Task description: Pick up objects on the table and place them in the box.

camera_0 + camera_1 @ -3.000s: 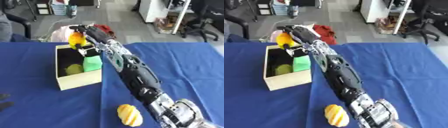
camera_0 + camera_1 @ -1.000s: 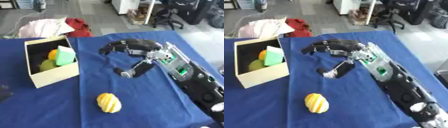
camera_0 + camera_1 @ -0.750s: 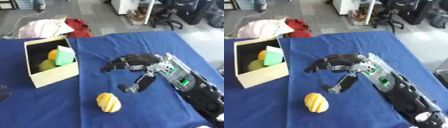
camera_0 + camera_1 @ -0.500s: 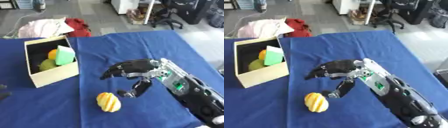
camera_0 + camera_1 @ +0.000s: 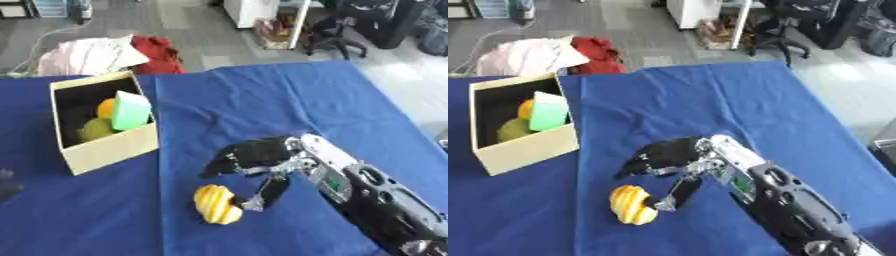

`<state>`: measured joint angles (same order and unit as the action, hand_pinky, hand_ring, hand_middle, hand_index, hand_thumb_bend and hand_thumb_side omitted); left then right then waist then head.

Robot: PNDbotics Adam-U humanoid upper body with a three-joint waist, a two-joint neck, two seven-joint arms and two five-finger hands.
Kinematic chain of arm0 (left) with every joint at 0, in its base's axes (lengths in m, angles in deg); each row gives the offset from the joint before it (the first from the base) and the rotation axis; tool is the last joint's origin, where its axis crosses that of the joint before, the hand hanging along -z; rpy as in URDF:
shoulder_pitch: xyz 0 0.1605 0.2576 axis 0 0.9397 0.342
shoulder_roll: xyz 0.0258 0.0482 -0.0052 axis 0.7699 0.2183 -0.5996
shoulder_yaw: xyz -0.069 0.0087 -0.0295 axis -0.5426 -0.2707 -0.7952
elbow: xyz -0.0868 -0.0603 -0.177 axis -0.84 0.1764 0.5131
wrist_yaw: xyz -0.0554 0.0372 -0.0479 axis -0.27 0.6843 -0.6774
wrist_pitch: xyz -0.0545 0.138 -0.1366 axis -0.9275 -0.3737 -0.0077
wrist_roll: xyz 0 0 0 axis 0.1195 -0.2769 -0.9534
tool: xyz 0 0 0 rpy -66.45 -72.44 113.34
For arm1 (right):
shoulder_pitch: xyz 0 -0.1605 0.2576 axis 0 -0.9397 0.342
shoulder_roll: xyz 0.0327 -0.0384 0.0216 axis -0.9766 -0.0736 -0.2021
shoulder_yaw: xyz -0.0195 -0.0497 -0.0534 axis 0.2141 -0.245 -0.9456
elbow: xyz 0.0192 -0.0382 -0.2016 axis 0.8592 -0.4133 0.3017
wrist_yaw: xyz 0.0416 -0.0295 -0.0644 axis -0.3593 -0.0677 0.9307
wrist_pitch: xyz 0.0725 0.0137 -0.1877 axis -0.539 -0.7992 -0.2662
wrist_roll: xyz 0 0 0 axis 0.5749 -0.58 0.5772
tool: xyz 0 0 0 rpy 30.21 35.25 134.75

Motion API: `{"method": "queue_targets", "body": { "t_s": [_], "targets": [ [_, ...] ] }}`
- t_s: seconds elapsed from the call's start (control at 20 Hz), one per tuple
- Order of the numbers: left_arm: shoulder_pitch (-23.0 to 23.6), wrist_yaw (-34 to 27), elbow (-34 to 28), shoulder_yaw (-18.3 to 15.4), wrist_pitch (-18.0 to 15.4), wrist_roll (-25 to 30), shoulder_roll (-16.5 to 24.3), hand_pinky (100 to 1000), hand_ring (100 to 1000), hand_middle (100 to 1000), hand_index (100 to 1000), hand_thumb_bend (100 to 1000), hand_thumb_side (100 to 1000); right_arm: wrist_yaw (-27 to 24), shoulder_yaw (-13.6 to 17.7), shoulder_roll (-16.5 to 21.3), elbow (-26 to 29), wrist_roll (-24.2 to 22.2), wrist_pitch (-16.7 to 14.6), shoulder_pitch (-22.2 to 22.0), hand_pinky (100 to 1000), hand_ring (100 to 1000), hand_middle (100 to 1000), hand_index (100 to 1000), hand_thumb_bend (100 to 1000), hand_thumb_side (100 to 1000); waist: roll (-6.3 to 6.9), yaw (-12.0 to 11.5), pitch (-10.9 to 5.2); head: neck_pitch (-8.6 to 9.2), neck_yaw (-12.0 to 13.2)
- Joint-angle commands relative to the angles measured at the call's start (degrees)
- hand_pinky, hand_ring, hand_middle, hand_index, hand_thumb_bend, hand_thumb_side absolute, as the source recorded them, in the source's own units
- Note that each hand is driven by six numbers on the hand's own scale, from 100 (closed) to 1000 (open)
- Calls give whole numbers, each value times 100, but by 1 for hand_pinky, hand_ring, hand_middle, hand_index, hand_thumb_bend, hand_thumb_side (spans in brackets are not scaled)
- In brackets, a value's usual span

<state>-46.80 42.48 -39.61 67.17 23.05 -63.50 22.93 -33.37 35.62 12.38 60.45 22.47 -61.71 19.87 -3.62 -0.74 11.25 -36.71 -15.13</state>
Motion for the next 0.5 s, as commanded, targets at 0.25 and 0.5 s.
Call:
{"method": "queue_targets", "body": {
  "t_s": [0.25, 0.5],
  "targets": [
    [-57, 35, -75, -5, -10, 1, 84, 909, 731, 758, 800, 100, 726, -163, 15, 56, -237, 43, -311, 23, 872, 771, 753, 761, 100, 207, 47, 14, -86, 36, -13],
    [-47, 37, -73, -12, -10, -11, 86, 909, 731, 758, 799, 100, 725, -729, 163, 111, -286, 648, 79, -23, 820, 700, 644, 538, 100, 198, 44, 43, -96, 42, -4]
  ]
}}
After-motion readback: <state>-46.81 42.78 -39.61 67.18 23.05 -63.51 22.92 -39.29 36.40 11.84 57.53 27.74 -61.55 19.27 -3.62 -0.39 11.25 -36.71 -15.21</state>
